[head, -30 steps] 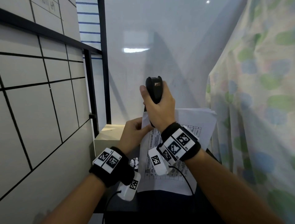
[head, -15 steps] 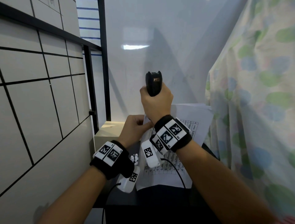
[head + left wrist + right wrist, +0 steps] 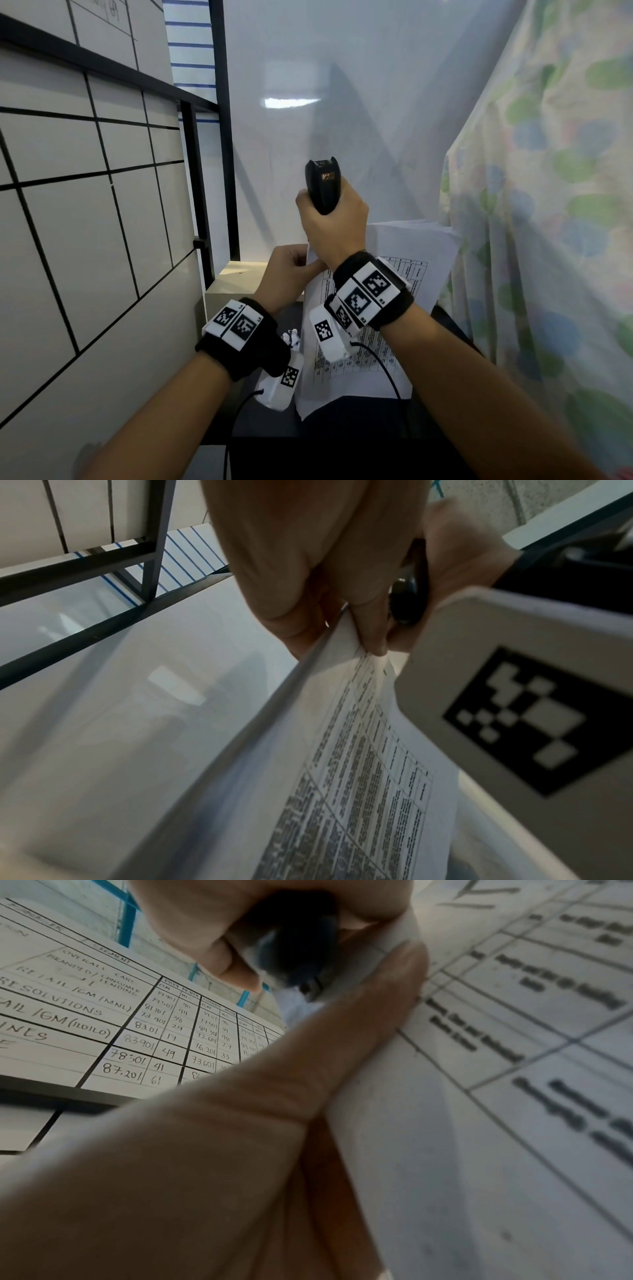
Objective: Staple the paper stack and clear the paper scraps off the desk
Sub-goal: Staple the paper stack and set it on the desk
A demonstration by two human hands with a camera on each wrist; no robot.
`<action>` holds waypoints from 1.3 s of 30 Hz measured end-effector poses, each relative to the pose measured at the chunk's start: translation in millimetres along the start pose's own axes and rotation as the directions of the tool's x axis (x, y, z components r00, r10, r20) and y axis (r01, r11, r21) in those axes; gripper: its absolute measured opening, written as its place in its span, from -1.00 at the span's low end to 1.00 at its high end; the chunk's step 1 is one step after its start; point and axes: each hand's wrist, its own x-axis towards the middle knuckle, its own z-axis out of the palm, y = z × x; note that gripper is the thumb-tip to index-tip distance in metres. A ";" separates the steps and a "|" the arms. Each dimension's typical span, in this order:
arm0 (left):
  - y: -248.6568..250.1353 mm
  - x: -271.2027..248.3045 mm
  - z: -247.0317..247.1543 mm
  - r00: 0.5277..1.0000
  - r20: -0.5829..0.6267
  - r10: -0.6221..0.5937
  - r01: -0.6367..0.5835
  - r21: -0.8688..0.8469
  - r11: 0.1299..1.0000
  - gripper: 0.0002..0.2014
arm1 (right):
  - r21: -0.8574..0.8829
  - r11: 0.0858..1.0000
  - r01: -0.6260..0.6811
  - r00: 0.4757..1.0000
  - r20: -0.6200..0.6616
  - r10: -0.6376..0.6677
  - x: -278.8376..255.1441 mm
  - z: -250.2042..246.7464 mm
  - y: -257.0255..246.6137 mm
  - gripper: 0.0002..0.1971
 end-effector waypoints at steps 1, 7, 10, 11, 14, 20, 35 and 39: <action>0.2 -0.6 0.1 1.000 0.005 0.001 -0.001 0.004 1.000 -0.68 | 0.001 1.000 -0.001 1.000 -0.006 0.001 0.0 0.3 -0.2 -0.71; -3.1 2.7 1.9 1.000 -0.012 -0.013 0.014 0.081 0.997 -0.70 | 0.001 0.997 -0.076 0.996 -0.046 0.076 4.8 4.0 0.6 -0.66; -3.5 4.8 2.4 0.999 -0.031 -0.017 0.020 0.084 0.996 -0.69 | -0.018 0.996 -0.089 0.996 -0.033 0.088 8.2 5.5 0.9 -0.65; -2.7 4.9 2.2 0.999 -0.033 -0.025 0.028 0.081 0.996 -0.71 | -0.026 0.996 -0.087 0.996 -0.002 0.087 8.9 4.2 0.8 -0.65; -1.7 5.0 1.0 0.998 -0.015 -0.068 0.069 0.026 0.997 -0.85 | 0.049 0.992 -0.116 0.993 0.034 0.114 10.9 -7.8 -2.4 -0.75; 0.4 4.2 3.3 0.994 0.002 -0.108 0.108 -0.008 0.994 -0.93 | 0.543 0.820 -0.181 0.850 -0.334 0.408 34.8 -72.8 4.0 -0.84; -7.7 7.2 14.9 0.993 -0.110 -0.041 0.046 0.037 0.998 -0.74 | -0.598 0.444 -0.667 0.674 -0.230 0.702 -76.0 -221.8 178.2 -0.53; -14.8 13.6 13.3 0.970 -0.241 -0.002 0.004 0.010 1.000 -0.76 | -0.888 0.211 -0.408 0.507 -0.028 0.862 -105.4 -233.7 214.7 -0.40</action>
